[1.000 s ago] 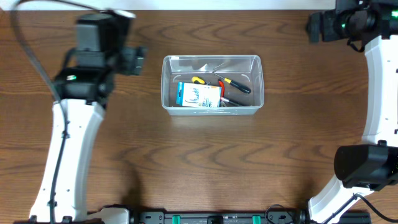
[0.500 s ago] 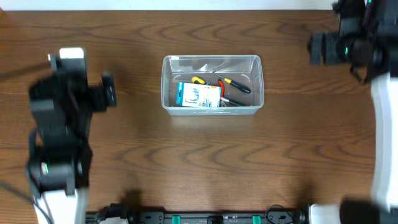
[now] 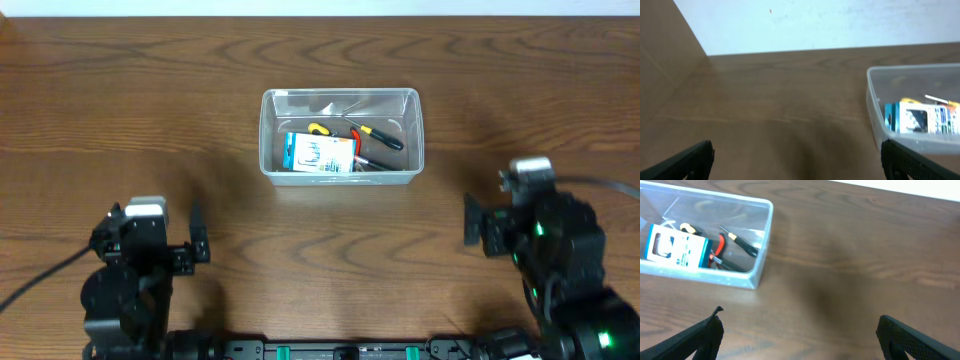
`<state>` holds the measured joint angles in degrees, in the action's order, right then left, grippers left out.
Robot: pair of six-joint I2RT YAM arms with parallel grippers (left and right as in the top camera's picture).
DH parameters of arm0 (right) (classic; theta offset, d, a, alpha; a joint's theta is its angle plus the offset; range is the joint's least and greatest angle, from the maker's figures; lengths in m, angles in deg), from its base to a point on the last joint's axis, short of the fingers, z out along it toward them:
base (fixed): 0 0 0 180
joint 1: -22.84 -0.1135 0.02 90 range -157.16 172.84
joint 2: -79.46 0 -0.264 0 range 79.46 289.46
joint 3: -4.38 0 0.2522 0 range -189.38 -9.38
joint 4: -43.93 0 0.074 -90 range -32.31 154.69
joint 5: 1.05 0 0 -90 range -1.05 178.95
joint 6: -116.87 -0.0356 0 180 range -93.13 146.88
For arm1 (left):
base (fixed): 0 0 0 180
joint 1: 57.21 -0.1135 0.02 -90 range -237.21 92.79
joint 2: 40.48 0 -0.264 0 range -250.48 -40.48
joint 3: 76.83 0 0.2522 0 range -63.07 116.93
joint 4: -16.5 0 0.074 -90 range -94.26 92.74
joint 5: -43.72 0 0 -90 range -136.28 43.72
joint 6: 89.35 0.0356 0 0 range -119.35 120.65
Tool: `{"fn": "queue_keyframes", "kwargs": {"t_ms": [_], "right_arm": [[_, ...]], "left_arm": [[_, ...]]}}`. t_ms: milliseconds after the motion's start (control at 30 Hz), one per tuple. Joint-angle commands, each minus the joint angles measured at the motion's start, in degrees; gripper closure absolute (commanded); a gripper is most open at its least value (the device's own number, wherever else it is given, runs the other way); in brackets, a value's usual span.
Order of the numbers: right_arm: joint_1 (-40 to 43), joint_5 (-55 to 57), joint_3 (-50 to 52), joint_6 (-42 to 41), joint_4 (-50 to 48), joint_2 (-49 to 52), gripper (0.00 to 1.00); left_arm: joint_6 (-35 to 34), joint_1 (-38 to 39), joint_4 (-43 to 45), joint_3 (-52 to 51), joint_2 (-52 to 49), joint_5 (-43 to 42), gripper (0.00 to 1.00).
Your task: Pack container
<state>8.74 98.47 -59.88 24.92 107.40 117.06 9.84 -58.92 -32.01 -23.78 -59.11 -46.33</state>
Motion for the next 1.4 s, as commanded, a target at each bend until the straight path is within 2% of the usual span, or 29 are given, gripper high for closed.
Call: {"fn": "queue_keyframes", "kwargs": {"t_ms": [0,167,300,600,833,1233,1367], "right_arm": [[-0.5,2.3,2.0,-2.3,3.4,-4.5,0.01],[-0.5,2.3,2.0,-2.3,13.4,-6.1,0.01],[-0.5,2.3,2.1,-2.3,17.8,-6.1,0.01],[-0.5,2.3,2.1,-2.3,17.8,-6.1,0.01],[-0.5,2.3,2.1,-2.3,17.8,-7.8,0.01],[2.6,2.3,2.1,-2.3,17.7,-24.7,0.01],[5.0,1.8,3.7,-2.8,12.8,-29.1,0.01]], "left_arm": [[-0.3,1.6,-1.7,-0.3,2.5,-0.8,0.02],[-0.3,2.0,-6.3,-0.3,2.6,-0.8,0.02],[-0.3,2.0,-10.9,-0.3,2.6,-0.8,0.02],[-0.3,2.0,-20.3,-0.3,2.6,-0.8,0.02],[-0.3,2.0,-21.8,-0.3,2.6,-0.8,0.02],[-0.3,2.0,-21.8,-0.3,2.6,-0.8,0.02],[-0.3,2.0,-21.8,-0.3,2.6,-0.8,0.02]]}}
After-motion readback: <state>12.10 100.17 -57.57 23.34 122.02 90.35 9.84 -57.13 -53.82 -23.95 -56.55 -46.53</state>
